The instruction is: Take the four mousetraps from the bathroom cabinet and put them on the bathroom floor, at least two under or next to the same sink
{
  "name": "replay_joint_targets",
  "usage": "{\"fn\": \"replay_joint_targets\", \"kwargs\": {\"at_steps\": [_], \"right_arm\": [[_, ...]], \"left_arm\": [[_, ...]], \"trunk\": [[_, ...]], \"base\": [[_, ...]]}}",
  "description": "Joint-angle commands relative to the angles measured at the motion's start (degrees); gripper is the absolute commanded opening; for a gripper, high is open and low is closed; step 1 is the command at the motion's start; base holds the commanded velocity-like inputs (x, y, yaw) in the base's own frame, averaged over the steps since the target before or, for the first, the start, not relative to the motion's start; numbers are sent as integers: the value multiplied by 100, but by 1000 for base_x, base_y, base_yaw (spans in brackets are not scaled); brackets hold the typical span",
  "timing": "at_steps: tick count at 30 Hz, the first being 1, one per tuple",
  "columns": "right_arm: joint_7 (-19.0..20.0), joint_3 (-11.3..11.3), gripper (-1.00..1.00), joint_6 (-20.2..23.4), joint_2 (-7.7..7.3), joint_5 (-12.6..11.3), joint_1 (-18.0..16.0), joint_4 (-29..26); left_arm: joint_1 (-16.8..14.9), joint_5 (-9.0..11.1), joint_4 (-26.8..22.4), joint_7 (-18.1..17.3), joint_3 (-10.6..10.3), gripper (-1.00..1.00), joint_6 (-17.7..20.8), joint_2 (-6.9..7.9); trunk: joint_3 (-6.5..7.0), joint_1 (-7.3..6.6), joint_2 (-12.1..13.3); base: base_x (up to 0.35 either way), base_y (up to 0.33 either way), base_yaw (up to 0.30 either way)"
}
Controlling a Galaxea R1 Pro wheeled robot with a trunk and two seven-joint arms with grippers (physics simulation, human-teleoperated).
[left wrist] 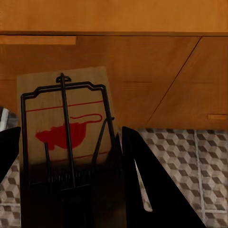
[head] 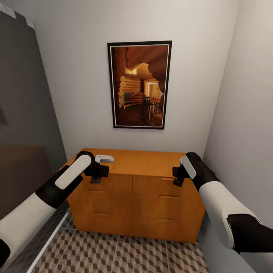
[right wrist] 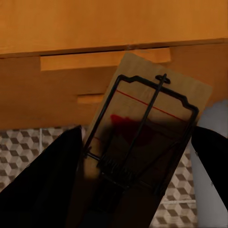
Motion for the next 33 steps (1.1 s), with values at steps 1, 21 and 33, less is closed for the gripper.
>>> {"fn": "replay_joint_targets", "kwargs": {"at_steps": [1,21,33], "right_arm": [[-56,22,-100,17,-4,-60,-5,-5],[-56,22,-100,17,-4,-60,-5,-5],[-56,22,-100,17,-2,-60,-5,-5]], "left_arm": [[-8,38,-6,45,-13,-100,27,5],[-8,42,-6,43,-9,-100,27,14],[-8,47,-4,41,-8,-100,27,14]], "trunk": [[-8,-3,-6],[-8,-3,-6],[-8,-3,-6]], "base": [[-298,175,0],[-291,154,0],[-344,1,0]]}}
